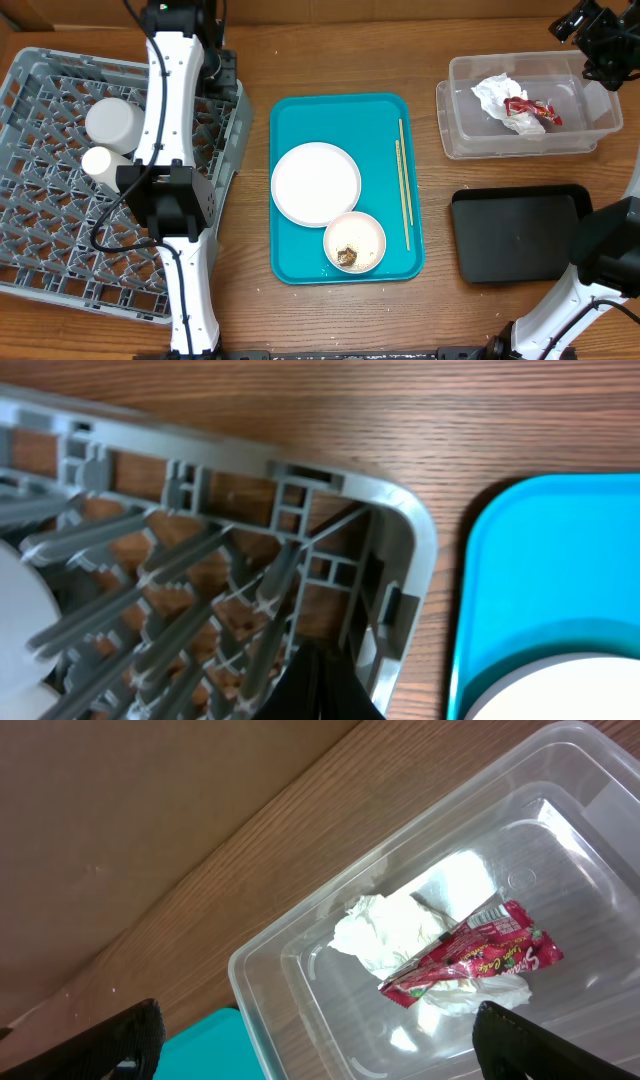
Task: Sort waste into correct bins and load items into the dishwasher
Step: 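Raise the left gripper from the rack and move it toward the tray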
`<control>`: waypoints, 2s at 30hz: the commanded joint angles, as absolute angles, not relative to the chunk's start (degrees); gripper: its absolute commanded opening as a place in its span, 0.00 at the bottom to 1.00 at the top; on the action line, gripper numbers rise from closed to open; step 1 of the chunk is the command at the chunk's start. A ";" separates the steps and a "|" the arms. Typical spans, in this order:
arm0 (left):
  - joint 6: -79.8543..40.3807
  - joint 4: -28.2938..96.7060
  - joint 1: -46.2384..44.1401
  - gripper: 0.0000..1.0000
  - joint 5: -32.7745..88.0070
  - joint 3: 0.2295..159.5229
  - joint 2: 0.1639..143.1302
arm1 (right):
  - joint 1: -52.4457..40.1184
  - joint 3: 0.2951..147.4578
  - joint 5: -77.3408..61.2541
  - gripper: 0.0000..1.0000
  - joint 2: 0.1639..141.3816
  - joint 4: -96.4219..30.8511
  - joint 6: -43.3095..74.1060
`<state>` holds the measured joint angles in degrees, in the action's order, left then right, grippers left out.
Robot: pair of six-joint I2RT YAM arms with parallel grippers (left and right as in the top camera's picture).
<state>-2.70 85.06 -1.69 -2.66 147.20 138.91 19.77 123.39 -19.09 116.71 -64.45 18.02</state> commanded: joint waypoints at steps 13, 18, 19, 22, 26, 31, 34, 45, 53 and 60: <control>1.76 78.85 -1.48 0.04 4.12 137.80 139.61 | 19.57 123.79 -18.92 1.00 113.95 -64.18 18.24; 1.72 74.91 -1.50 0.04 4.12 134.37 139.63 | 19.57 123.79 -18.92 1.00 113.95 -64.18 18.26; 1.72 74.15 -1.48 0.04 4.12 134.04 139.63 | 19.57 123.79 -18.92 1.00 113.95 -64.18 18.24; 1.74 71.92 -1.48 0.04 4.12 134.02 139.63 | 19.57 123.79 -18.92 1.00 113.95 -64.18 18.24; 1.08 68.23 -1.48 0.04 4.27 133.99 139.72 | 19.57 123.79 -18.92 1.00 113.95 -64.18 18.24; 1.08 64.75 -1.48 0.04 6.96 133.97 140.27 | 19.57 123.79 -18.92 1.00 113.95 -64.18 18.24; -0.47 62.65 -1.48 0.04 7.09 133.97 140.94 | 19.57 123.79 -18.92 1.00 113.95 -64.18 18.24; -4.14 57.43 -1.48 0.04 7.11 133.97 141.75 | 19.57 123.79 -18.92 1.00 113.95 -64.18 18.24; -6.92 54.15 -1.45 0.04 7.07 133.97 141.75 | 19.57 123.79 -18.92 1.00 113.95 -64.18 18.24; -7.84 53.60 -1.17 0.04 7.16 134.32 141.73 | 19.57 123.79 -18.90 1.00 113.95 -64.18 18.24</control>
<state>-6.11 54.22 -0.21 3.75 134.15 140.81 19.77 123.39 -19.09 116.71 -64.47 18.00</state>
